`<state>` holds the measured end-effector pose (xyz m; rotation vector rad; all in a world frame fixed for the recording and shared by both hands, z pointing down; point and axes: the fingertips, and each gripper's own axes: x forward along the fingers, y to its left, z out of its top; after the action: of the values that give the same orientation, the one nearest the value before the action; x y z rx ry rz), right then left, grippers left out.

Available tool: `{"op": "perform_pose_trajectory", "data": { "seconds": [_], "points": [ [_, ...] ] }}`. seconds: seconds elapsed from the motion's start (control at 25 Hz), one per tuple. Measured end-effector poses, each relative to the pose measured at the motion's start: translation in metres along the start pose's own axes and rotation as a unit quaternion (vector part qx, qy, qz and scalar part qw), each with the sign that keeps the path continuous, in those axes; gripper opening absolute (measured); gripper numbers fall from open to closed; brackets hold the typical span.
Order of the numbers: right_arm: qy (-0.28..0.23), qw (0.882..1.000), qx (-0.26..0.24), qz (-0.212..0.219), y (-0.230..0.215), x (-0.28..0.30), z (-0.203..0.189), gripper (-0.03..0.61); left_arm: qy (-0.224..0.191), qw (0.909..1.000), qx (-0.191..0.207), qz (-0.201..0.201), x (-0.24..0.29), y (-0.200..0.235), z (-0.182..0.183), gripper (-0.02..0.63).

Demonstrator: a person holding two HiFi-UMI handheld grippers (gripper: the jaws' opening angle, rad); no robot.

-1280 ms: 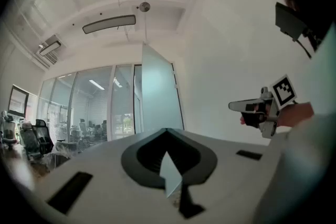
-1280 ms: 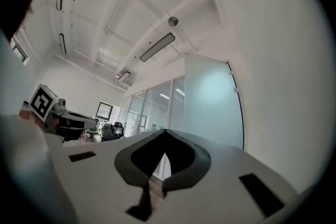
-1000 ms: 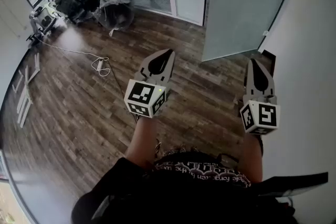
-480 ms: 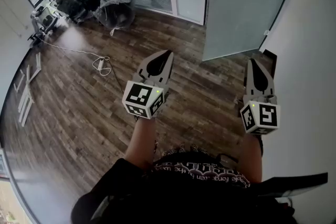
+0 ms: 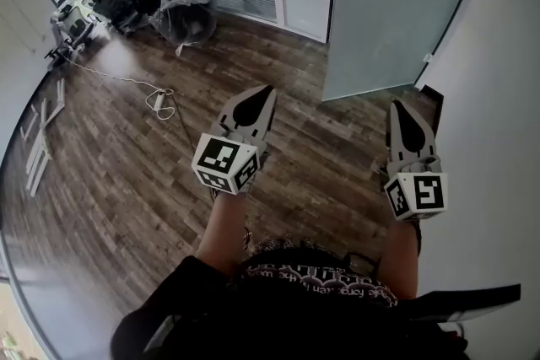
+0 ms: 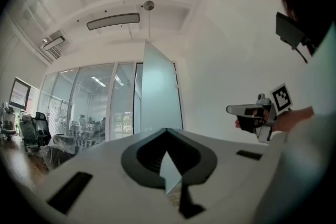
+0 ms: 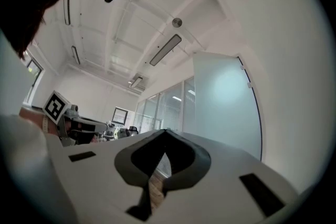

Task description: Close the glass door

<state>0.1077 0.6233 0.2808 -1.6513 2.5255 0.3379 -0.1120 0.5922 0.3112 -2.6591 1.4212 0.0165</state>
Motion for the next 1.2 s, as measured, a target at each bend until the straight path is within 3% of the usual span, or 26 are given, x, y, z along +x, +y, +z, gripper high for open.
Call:
{"op": "perform_pose_trajectory", "data": {
  "seconds": [0.4, 0.56, 0.88, 1.2],
  "points": [
    [-0.008, 1.0, 0.001, 0.005, -0.019, 0.018, -0.009, 0.012, 0.008, 1.0, 0.005, 0.002, 0.02, -0.004, -0.011, 0.002],
    [0.013, 1.0, -0.007, -0.019, -0.033, 0.039, -0.027, 0.005, 0.009, 0.9999, 0.004, 0.001, 0.042, 0.011, -0.017, 0.002],
    [0.019, 0.996, 0.019, -0.082, -0.075, 0.111, -0.053, 0.003, 0.005, 0.9996, 0.002, -0.029, 0.124, 0.063, -0.031, 0.002],
    [0.006, 0.995, 0.017, -0.099, -0.098, 0.188, -0.06, 0.003, -0.009, 0.9991, 0.004, -0.042, 0.191, 0.128, -0.026, 0.002]
  ]
}}
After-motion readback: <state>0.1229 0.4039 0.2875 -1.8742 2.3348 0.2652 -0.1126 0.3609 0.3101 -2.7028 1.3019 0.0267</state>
